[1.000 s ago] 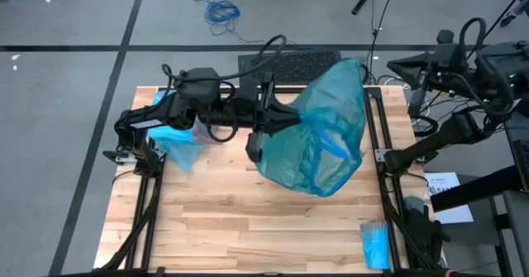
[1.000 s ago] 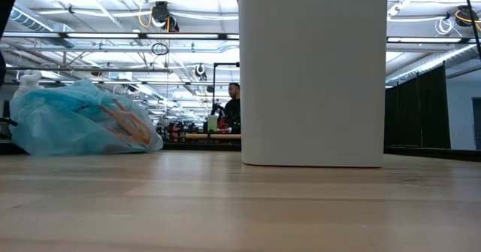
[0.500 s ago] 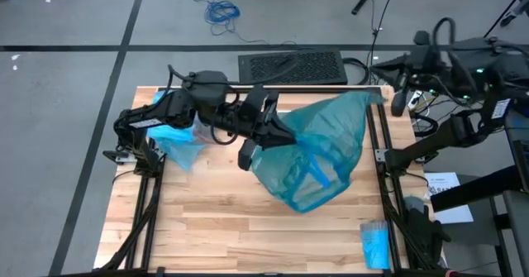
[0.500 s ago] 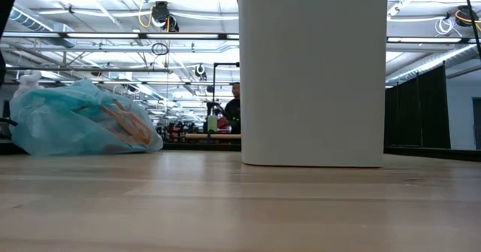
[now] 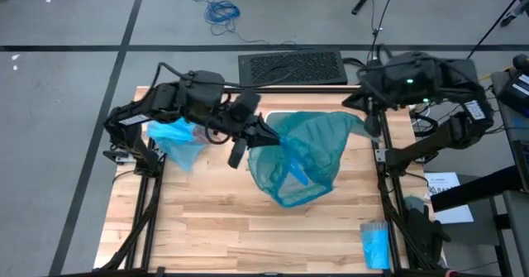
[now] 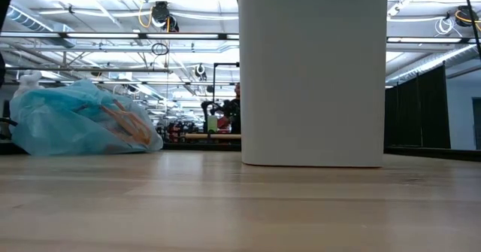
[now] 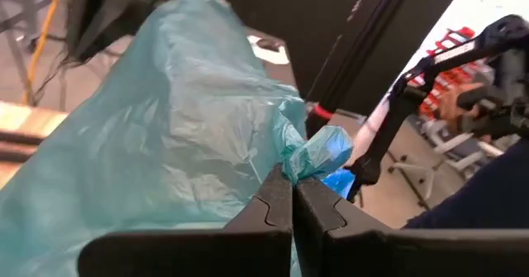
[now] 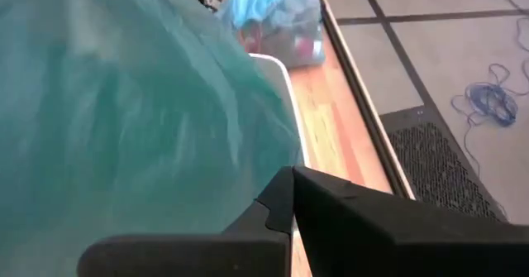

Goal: Place trash/remove bag and relplace
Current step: Insert the new blue trash bag into the white trash bin

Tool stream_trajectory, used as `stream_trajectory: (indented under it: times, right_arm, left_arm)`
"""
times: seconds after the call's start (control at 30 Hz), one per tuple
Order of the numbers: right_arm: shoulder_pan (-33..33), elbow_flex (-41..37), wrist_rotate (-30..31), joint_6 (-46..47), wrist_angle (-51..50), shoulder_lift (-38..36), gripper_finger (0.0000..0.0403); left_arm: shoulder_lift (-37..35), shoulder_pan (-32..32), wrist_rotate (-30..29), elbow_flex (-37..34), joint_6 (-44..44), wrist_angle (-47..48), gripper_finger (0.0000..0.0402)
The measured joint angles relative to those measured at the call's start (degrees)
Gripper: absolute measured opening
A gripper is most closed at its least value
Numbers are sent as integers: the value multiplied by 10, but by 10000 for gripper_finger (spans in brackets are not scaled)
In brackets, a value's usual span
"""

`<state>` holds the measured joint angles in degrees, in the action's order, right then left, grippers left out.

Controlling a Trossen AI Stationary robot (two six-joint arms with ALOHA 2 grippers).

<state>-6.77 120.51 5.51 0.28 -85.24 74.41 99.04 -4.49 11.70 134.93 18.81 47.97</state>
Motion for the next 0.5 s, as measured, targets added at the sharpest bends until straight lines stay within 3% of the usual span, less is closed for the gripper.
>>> stream_trajectory:
  times: [0.1, 0.27, 0.5]
  right_arm:
    - [0, -6, -7, 17, 1, -31, 0]
    - [0, -4, -70, 36, 19, -54, 0]
    - [12, -24, -90, 11, 43, -1, 0]
  left_arm:
    - [-14, 0, -14, 0, 4, 35, 0]
    - [-27, 0, -19, 0, 4, 60, 0]
    - [-29, 14, -19, 0, 19, 104, 0]
